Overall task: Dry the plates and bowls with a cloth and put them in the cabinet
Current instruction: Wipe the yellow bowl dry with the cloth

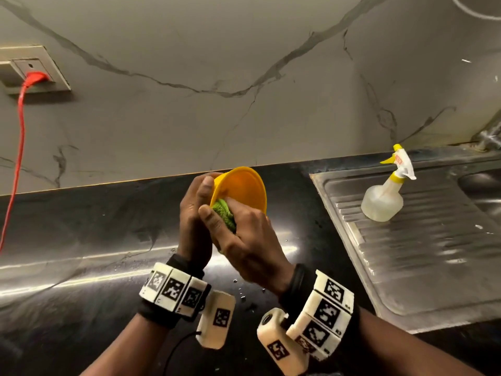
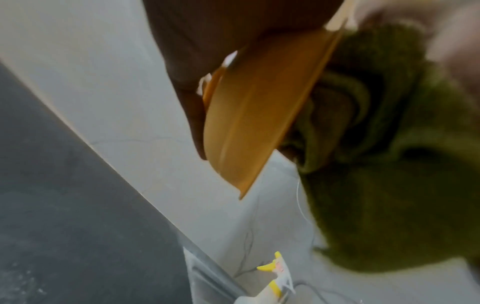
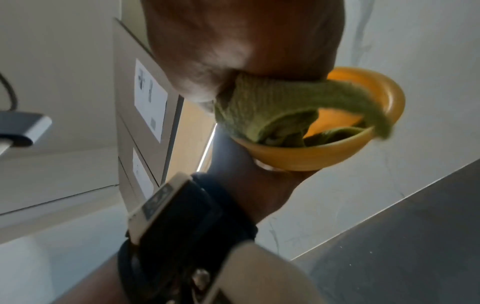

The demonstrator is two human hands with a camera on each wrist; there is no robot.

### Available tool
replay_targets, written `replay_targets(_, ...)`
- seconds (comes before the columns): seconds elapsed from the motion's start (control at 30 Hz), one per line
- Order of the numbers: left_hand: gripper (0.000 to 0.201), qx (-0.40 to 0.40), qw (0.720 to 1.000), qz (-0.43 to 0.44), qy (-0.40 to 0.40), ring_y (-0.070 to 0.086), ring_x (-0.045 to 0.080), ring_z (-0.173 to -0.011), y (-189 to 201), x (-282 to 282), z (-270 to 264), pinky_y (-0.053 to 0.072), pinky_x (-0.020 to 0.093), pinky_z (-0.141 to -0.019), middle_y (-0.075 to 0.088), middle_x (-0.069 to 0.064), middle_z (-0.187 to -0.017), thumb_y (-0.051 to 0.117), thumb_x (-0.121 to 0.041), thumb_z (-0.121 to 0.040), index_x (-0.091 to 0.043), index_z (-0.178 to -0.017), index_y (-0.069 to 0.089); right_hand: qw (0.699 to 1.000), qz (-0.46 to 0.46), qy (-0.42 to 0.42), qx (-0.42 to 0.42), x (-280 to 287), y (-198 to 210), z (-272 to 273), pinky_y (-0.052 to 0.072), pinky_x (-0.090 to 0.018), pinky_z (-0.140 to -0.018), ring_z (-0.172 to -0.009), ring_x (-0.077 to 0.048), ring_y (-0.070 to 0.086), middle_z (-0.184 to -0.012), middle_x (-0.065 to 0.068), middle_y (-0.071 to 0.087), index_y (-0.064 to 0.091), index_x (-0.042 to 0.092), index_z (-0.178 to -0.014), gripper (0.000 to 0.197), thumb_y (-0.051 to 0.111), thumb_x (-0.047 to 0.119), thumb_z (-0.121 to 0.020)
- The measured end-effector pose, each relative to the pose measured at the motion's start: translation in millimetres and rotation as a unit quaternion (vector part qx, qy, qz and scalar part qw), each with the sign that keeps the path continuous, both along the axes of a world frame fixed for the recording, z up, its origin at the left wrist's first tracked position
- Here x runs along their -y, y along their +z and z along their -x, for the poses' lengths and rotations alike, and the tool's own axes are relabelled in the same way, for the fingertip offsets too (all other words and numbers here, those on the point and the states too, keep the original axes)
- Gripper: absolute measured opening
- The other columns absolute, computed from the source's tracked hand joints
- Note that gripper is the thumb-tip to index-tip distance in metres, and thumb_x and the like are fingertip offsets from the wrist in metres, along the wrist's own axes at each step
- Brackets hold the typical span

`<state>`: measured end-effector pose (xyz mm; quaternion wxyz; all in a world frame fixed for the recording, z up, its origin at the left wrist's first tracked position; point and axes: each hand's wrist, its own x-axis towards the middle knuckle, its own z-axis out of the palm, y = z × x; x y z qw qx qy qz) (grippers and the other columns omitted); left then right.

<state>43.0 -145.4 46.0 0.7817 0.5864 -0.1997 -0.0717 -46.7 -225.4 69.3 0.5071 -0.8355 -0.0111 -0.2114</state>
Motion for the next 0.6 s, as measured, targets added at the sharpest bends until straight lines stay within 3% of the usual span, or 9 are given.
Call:
replay_targets(0.07, 0.047, 0.052, 0.998, -0.002, 0.044, 0.061, 0.024, -0.087, -1, 2, 4, 0.051, 0.043, -0.08, 0.064, 0.011, -0.097, 0.058, -0.055, -0.087, -0.012, -0.108, 0.062, 0.999, -0.048, -0.006, -0.006, -2, 6, -2, 0.047, -0.038, -0.055, -0.057, -0.01, 0.054, -0.062, 0.007, 0.055, 0.054, 0.019, -0.077, 0.037, 0.049, 0.048, -0.099)
replay_targets(0.2, 0.065, 0.156, 0.983, -0.037, 0.092, 0.061, 0.006, -0.093, -13, 2, 15, 0.049, 0.023, -0.08, 0.062, -0.002, -0.109, 0.047, -0.068, -0.091, -0.01, -0.119, 0.052, 0.982, -0.181, -0.009, -0.051, 5, 13, -11, 0.048, -0.045, -0.057, -0.057, -0.016, 0.05, -0.063, -0.004, 0.048, 0.054, -0.003, -0.082, 0.054, 0.049, 0.048, -0.099)
replay_targets(0.27, 0.067, 0.175, 0.981, -0.047, 0.073, 0.06, -0.002, -0.095, -19, 0, 17, 0.048, 0.016, -0.08, 0.06, -0.014, -0.111, 0.044, -0.066, -0.093, -0.006, -0.123, 0.045, 0.981, -0.188, 0.0, -0.053, 7, 14, -12, 0.049, -0.043, -0.061, -0.061, -0.015, 0.049, -0.065, -0.005, 0.048, 0.051, -0.001, -0.08, 0.05, 0.05, 0.045, -0.099)
replay_targets(0.33, 0.057, 0.144, 0.988, -0.045, 0.036, 0.061, 0.005, -0.104, -19, -5, 11, 0.051, 0.023, -0.084, 0.059, -0.013, -0.118, 0.052, -0.062, -0.09, -0.017, -0.124, 0.046, 0.99, -0.14, -0.005, -0.024, 9, 14, -11, 0.042, -0.03, -0.053, -0.054, -0.008, 0.045, -0.058, 0.007, 0.044, 0.048, 0.013, -0.07, 0.038, 0.053, 0.036, -0.1)
replay_targets(0.4, 0.052, 0.042, 0.998, -0.037, -0.006, 0.062, 0.024, -0.114, -10, -9, 1, 0.055, 0.042, -0.088, 0.058, 0.008, -0.127, 0.054, -0.058, -0.085, -0.026, -0.126, 0.051, 0.995, -0.095, 0.0, 0.001, 9, 12, -10, 0.041, -0.03, -0.048, -0.05, -0.007, 0.046, -0.054, 0.009, 0.044, 0.047, 0.024, -0.067, 0.035, 0.054, 0.033, -0.101)
replay_targets(0.43, 0.056, -0.017, 0.999, -0.025, -0.025, 0.061, 0.031, -0.115, -4, -10, -5, 0.055, 0.048, -0.09, 0.058, 0.017, -0.129, 0.054, -0.06, -0.083, -0.024, -0.126, 0.054, 0.997, -0.077, 0.004, 0.009, 9, 11, -10, 0.043, -0.036, -0.048, -0.05, -0.008, 0.048, -0.054, 0.009, 0.044, 0.046, 0.025, -0.067, 0.035, 0.054, 0.033, -0.101)
replay_targets(0.5, 0.067, -0.096, 0.994, -0.012, -0.047, 0.062, 0.033, -0.109, 7, -11, -11, 0.053, 0.052, -0.093, 0.059, 0.024, -0.122, 0.061, -0.065, -0.076, -0.015, -0.121, 0.06, 0.998, -0.058, 0.007, 0.015, 4, 9, -9, 0.044, -0.042, -0.05, -0.052, -0.012, 0.049, -0.055, 0.007, 0.044, 0.046, 0.024, -0.068, 0.035, 0.053, 0.035, -0.101)
replay_targets(0.6, 0.063, -0.087, 0.995, -0.004, -0.043, 0.063, 0.027, -0.096, 11, -6, -10, 0.052, 0.052, -0.092, 0.063, 0.017, -0.102, 0.063, -0.062, -0.079, -0.006, -0.108, 0.063, 0.996, -0.094, -0.002, 0.014, -2, 12, -10, 0.043, -0.042, -0.052, -0.052, -0.011, 0.047, -0.055, 0.007, 0.045, 0.047, 0.024, -0.068, 0.036, 0.05, 0.037, -0.102)
